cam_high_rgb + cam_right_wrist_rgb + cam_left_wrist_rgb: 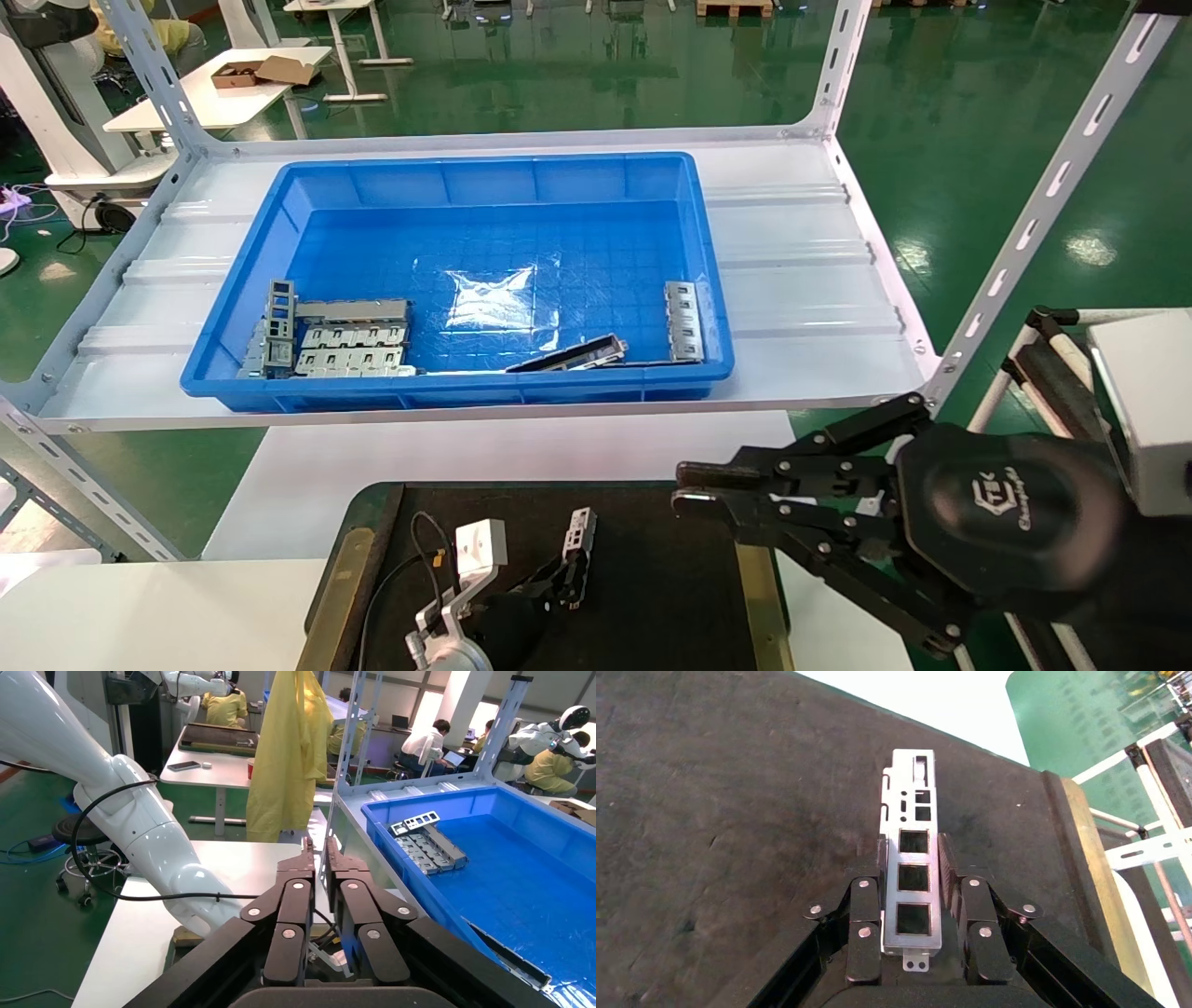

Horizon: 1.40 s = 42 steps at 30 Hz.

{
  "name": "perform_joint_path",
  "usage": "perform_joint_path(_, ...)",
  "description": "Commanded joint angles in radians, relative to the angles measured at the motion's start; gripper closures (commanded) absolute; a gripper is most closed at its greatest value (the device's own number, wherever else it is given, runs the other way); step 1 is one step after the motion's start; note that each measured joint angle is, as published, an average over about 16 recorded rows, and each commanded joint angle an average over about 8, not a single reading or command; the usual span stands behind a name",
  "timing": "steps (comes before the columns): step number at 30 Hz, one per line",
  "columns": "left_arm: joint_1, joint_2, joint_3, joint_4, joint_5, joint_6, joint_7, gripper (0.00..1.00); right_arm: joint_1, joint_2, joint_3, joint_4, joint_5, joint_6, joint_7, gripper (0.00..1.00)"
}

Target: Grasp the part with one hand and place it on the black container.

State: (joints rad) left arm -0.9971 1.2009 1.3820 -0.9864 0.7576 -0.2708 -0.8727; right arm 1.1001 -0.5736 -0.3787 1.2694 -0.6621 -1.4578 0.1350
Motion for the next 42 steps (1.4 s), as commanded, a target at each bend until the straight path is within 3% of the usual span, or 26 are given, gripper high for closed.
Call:
perform_joint_path(1, -0.006, -0.001, 0.019, -0.008, -0.031, -0.017, 0.012, 0.0, 0.0, 0.0, 0.0, 0.0, 0.0, 0.0, 0.0, 0.0)
perform_joint_path(11, -0.079, -0.106, 0.088, -0.152, -0.112, 0.005, 0.071, 0.0, 0.0, 0.0, 0.0, 0.0, 0.0, 0.0, 0.0, 0.0)
perform_joint_path(20, -0.103, -0.284, 0.069, -0.323, -0.043, 0.154, 0.113, 0.0, 0.0, 0.0, 0.0, 0.0, 0.0, 0.0, 0.0, 0.0)
perform_joint_path(31, -0.061, -0.435, -0.133, -0.362, 0.009, 0.477, 0.222, 0.0, 0.0, 0.0, 0.0, 0.0, 0.0, 0.0, 0.0, 0.0)
perform_joint_path(42, 0.052, -0.574, -0.394, -0.314, -0.135, 0.823, 0.514, 0.0, 0.0, 0.0, 0.0, 0.0, 0.0, 0.0, 0.0, 0.0)
